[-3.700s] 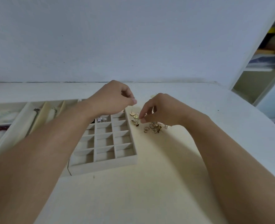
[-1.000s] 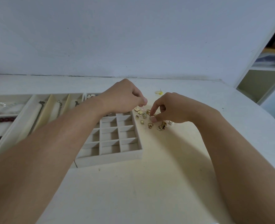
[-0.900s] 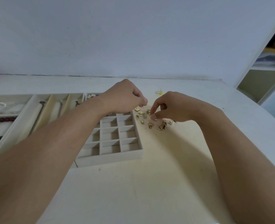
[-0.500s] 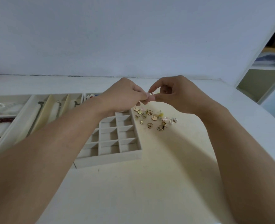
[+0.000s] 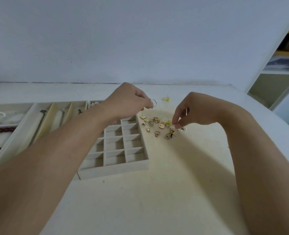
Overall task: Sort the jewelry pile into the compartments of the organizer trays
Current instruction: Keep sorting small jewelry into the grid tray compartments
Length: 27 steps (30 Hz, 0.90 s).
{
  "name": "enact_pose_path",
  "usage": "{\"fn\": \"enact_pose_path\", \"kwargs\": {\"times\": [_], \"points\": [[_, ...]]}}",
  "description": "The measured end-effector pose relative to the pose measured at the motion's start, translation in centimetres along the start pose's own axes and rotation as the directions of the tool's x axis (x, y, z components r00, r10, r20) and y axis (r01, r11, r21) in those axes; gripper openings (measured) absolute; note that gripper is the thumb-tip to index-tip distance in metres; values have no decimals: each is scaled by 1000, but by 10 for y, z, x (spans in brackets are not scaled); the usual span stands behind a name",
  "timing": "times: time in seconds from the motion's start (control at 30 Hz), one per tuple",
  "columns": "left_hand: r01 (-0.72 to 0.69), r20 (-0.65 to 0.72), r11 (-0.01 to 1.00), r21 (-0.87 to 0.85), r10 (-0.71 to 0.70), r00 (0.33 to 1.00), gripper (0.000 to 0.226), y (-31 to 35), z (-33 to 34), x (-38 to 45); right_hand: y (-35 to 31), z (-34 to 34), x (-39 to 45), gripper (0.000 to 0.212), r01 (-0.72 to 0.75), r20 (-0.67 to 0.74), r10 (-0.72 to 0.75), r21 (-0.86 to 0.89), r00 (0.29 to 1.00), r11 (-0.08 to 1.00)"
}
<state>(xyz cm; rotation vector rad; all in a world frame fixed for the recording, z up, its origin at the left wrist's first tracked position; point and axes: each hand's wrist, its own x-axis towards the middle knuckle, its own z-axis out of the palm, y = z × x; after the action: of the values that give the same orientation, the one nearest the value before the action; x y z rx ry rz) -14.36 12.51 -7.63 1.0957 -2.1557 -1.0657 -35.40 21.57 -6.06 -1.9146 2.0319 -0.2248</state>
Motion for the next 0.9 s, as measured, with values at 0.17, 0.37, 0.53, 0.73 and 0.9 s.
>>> {"fn": "enact_pose_path", "kwargs": {"times": [0.17,0.37,0.53,0.73,0.9], "points": [[-10,17,1000,29,9,1000,13,-3,0,2,-5,9,5,11,-25,84,29,-43,996,999],[-21,37,999,35,19,999,11,-4,0,3,-12,16,9,9,32,66,-32,3,997,999],[-12,39,1000,12,12,999,12,-2,-1,1,-25,23,12,11,73,69,-73,10,995,997],[-8,24,1000,-14,8,1000,11,-2,-5,0,-28,30,16,6,72,103,-64,-72,993,995],[-8,25,1000,-28,8,1000,11,-2,-5,-1,-30,32,14,7,70,156,-52,-117,986,991]]}}
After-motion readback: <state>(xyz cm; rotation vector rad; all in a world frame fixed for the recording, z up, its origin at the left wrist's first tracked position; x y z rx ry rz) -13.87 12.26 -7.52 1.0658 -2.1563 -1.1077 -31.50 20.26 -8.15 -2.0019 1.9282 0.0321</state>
